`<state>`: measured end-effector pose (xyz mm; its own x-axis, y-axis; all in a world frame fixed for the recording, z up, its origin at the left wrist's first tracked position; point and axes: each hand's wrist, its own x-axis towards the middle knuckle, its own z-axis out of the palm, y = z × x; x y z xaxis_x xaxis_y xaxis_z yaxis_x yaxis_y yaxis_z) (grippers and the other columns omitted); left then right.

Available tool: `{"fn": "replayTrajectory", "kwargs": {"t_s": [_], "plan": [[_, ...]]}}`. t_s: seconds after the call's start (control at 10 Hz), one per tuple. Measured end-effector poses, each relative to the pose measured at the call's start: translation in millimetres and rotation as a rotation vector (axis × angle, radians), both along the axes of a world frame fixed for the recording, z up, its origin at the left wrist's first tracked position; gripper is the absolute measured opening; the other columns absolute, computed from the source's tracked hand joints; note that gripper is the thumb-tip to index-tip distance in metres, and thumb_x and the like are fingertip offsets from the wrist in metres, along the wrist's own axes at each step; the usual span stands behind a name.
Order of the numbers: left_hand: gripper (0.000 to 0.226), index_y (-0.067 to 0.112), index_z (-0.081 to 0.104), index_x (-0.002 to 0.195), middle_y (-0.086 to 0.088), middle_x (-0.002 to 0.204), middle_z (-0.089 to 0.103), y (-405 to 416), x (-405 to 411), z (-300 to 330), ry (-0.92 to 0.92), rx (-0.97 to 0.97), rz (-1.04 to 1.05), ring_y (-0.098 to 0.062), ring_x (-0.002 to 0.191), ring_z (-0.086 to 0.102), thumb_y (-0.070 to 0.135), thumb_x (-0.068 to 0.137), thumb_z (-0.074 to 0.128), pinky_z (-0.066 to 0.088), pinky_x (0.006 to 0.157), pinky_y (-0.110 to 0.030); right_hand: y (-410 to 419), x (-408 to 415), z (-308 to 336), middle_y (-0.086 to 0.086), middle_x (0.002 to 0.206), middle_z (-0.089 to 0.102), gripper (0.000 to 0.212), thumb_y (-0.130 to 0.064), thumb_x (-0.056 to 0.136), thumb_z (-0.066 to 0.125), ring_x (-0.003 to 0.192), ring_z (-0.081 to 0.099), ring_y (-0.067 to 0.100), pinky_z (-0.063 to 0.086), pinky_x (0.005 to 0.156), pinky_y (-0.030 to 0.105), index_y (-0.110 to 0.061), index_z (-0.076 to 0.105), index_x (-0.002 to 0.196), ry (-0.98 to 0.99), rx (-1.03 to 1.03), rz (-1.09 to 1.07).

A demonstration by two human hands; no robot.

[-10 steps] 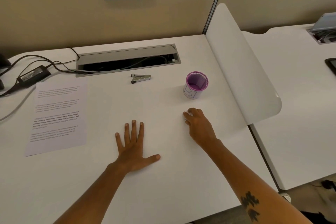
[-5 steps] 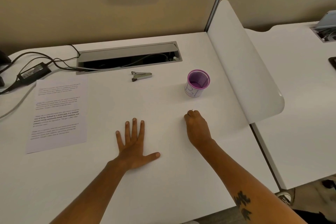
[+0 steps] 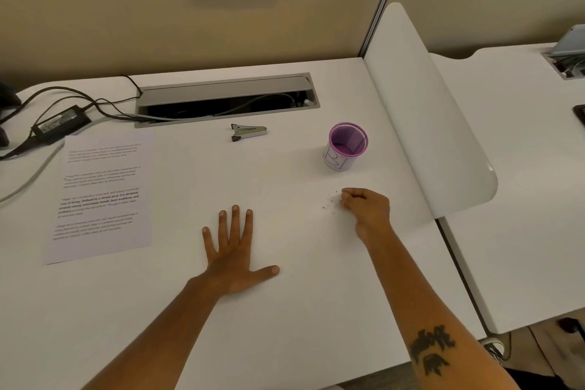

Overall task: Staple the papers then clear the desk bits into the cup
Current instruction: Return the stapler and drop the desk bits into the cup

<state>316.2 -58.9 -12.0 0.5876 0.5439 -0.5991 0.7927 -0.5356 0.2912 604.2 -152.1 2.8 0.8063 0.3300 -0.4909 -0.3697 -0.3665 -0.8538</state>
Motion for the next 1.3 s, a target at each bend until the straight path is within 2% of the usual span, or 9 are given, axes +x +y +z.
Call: {"fn": "replayTrajectory", "kwargs": {"t_s": [0.1,0.3,0.5,0.6,0.7,0.8,0.9,1.1,1.3], "plan": [[0.139,0.03,-0.047,0.147,0.0,0.151,-0.061,1.2,-3.3,-1.1,0.015,0.003,0.006,-0.028,0.142,-0.053,0.101,0.067,0.041,-0.024,0.119,-0.067,1.5,10.3,15.9,0.017,0.1,0.071,0.014,0.013,0.091,0.066,0.087,0.069,0.022,0.061,0.077,0.027,0.006,0.072,0.102,0.349,0.183,-0.095],[0.139,0.029,-0.049,0.146,-0.001,0.15,-0.061,-0.8,-3.2,-4.1,0.031,0.001,-0.002,-0.029,0.142,-0.054,0.101,0.067,0.04,-0.023,0.119,-0.068,12.1,37.5,54.7,0.014,0.095,0.068,0.013,0.013,0.095,0.059,0.087,0.068,0.02,0.063,0.073,0.023,0.007,0.068,0.102,0.449,0.396,-0.058],[0.139,0.028,-0.048,0.147,-0.002,0.15,-0.061,0.1,-2.5,-3.0,0.021,0.0,-0.005,-0.03,0.142,-0.054,0.101,0.068,0.041,-0.024,0.119,-0.067,47.8,61.6,97.6,0.013,0.09,0.074,0.013,0.012,0.088,0.071,0.083,0.071,0.021,0.065,0.076,0.027,0.0,0.075,0.092,0.079,0.217,0.046],[0.139,0.028,-0.048,0.147,-0.002,0.15,-0.062,0.1,-1.3,-1.7,0.023,0.001,-0.01,-0.03,0.142,-0.054,0.101,0.068,0.04,-0.024,0.119,-0.067,60.5,71.2,94.4,0.006,0.081,0.078,0.022,0.005,0.08,0.078,0.079,0.075,0.022,0.066,0.08,0.036,-0.016,0.08,0.076,-0.344,-0.062,0.179],[0.139,0.028,-0.047,0.148,-0.001,0.149,-0.062,0.6,-0.9,-0.2,0.023,-0.01,-0.013,-0.03,0.141,-0.054,0.1,0.069,0.041,-0.025,0.119,-0.066,67.5,76.5,85.9,0.006,0.085,0.08,0.01,-0.004,0.081,0.079,0.082,0.075,0.023,0.065,0.081,0.037,-0.012,0.083,0.084,-0.665,-0.267,0.38],[0.139,0.028,-0.047,0.148,-0.001,0.149,-0.063,2.0,0.2,1.2,0.018,-0.018,-0.016,-0.029,0.141,-0.055,0.099,0.069,0.043,-0.027,0.118,-0.065,72.3,81.7,87.8,0.008,0.095,0.081,0.011,-0.009,0.087,0.077,0.089,0.075,0.023,0.062,0.082,0.033,-0.009,0.084,0.096,-0.817,-0.35,0.503],[0.139,0.029,-0.048,0.147,0.0,0.149,-0.062,2.5,0.4,0.2,0.017,-0.02,-0.008,-0.029,0.141,-0.055,0.099,0.069,0.044,-0.027,0.118,-0.066,77.0,82.7,92.2,0.009,0.1,0.081,0.014,-0.009,0.09,0.074,0.092,0.075,0.024,0.059,0.083,0.031,-0.008,0.083,0.101,-0.9,-0.408,0.576],[0.14,0.029,-0.048,0.147,0.0,0.149,-0.062,1.8,-1.1,-1.0,0.019,-0.027,-0.003,-0.029,0.14,-0.056,0.099,0.069,0.044,-0.027,0.118,-0.066,78.9,77.7,93.8,0.007,0.089,0.08,0.011,-0.004,0.08,0.079,0.08,0.073,0.022,0.06,0.072,0.029,-0.011,0.083,0.088,-0.954,-0.376,0.561],[0.14,0.029,-0.049,0.147,-0.001,0.149,-0.063,2.1,-0.2,0.8,0.025,-0.029,-0.009,-0.029,0.14,-0.056,0.099,0.069,0.043,-0.026,0.118,-0.066,78.2,79.8,92.9,0.008,0.096,0.08,0.012,-0.001,0.084,0.077,0.088,0.073,0.022,0.058,0.077,0.028,-0.009,0.082,0.092,-0.95,-0.377,0.598]]}}
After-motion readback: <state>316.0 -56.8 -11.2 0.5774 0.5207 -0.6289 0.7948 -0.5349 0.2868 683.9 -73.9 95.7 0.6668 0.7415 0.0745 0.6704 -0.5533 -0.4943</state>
